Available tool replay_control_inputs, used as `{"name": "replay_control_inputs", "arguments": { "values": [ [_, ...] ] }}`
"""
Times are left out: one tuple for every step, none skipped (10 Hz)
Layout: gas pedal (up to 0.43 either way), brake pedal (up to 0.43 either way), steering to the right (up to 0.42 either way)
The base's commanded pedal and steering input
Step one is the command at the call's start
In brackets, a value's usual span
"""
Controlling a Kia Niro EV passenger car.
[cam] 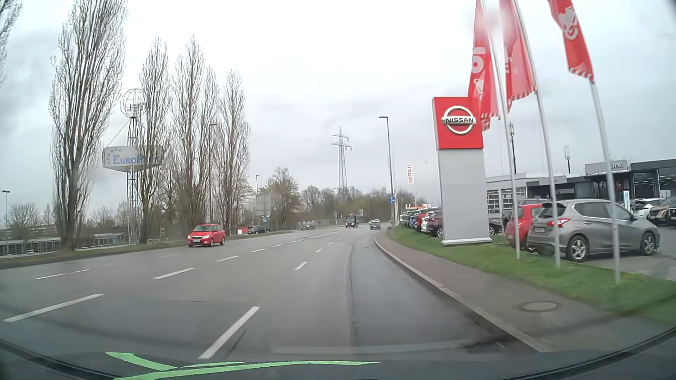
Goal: Follow the waypoints while adhering to traffic rules and regulations
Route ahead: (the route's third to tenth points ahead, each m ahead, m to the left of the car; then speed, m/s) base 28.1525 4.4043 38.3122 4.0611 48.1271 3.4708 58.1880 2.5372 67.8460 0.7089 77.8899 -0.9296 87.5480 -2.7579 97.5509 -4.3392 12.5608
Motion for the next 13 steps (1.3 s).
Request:
{"name": "replay_control_inputs", "arguments": {
  "values": [
    [0.098, 0.0, 0.003],
    [0.087, 0.0, 0.003],
    [0.087, 0.0, 0.003],
    [0.087, 0.0, 0.003],
    [0.087, 0.0, 0.004],
    [0.087, 0.0, 0.004],
    [0.087, 0.0, 0.005],
    [0.087, 0.0, 0.005],
    [0.087, 0.0, 0.006],
    [0.087, 0.0, 0.006],
    [0.087, 0.0, 0.007],
    [0.079, 0.0, 0.009],
    [0.079, 0.0, 0.012]
  ]
}}
